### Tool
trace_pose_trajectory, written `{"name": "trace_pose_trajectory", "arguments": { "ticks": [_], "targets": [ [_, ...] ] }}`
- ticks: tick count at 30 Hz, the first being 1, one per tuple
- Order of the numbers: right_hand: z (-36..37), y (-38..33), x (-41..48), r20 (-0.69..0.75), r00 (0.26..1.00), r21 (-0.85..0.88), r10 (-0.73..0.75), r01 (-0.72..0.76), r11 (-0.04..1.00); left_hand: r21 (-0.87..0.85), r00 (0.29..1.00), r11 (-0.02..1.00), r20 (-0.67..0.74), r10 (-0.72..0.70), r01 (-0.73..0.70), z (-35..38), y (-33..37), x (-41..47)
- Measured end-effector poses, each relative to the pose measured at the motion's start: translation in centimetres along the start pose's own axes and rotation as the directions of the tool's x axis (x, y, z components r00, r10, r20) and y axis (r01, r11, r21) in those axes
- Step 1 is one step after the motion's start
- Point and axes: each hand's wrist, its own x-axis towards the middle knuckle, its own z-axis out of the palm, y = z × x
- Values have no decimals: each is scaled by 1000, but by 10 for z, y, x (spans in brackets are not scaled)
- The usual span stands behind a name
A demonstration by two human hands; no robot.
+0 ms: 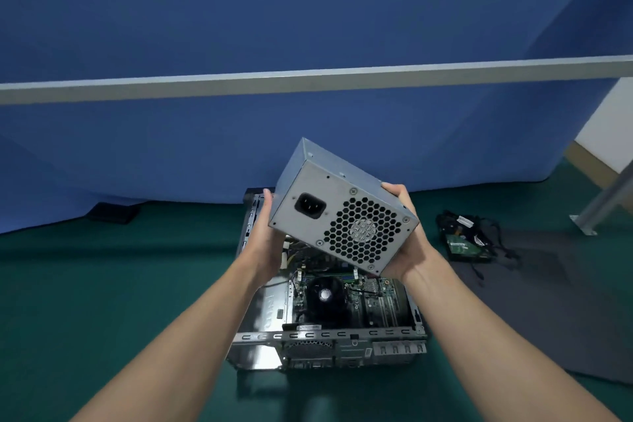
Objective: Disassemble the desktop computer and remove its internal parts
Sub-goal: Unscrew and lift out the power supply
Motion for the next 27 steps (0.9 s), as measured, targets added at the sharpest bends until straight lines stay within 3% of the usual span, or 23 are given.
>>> {"name": "trace_pose_trajectory", "arguments": {
  "ticks": [3, 6, 10, 12, 16, 22, 27],
  "targets": [
    [4, 10, -5, 58, 992, 43, -110, 108, 993, -50, 999, 998, 22, -42, 43, -2, 10, 1],
    [5, 17, -8, 65, 982, 87, -179, 173, 981, -88, 988, 993, 144, -59, 73, 0, 20, -1],
    [-1, 20, -14, -46, 972, 106, -231, 234, 966, -113, 957, 983, 268, -110, 145, 3, 32, -2],
    [-7, 17, -18, -134, 960, 126, -246, 263, 957, -86, 922, 980, 361, -138, 181, 6, 41, -4],
    [-23, 15, -28, -168, 933, 122, -317, 339, 933, 96, 873, 985, 456, -173, 145, 25, 54, -4],
    [-59, -6, -36, -218, 914, 126, -342, 374, 919, 265, 882, 960, 427, -199, 88, 72, 54, 6],
    [-108, -39, -56, -378, 887, -66, -263, 258, 964, 280, 979, 960, 188, -74, 19, 142, 44, 12]
  ]
}}
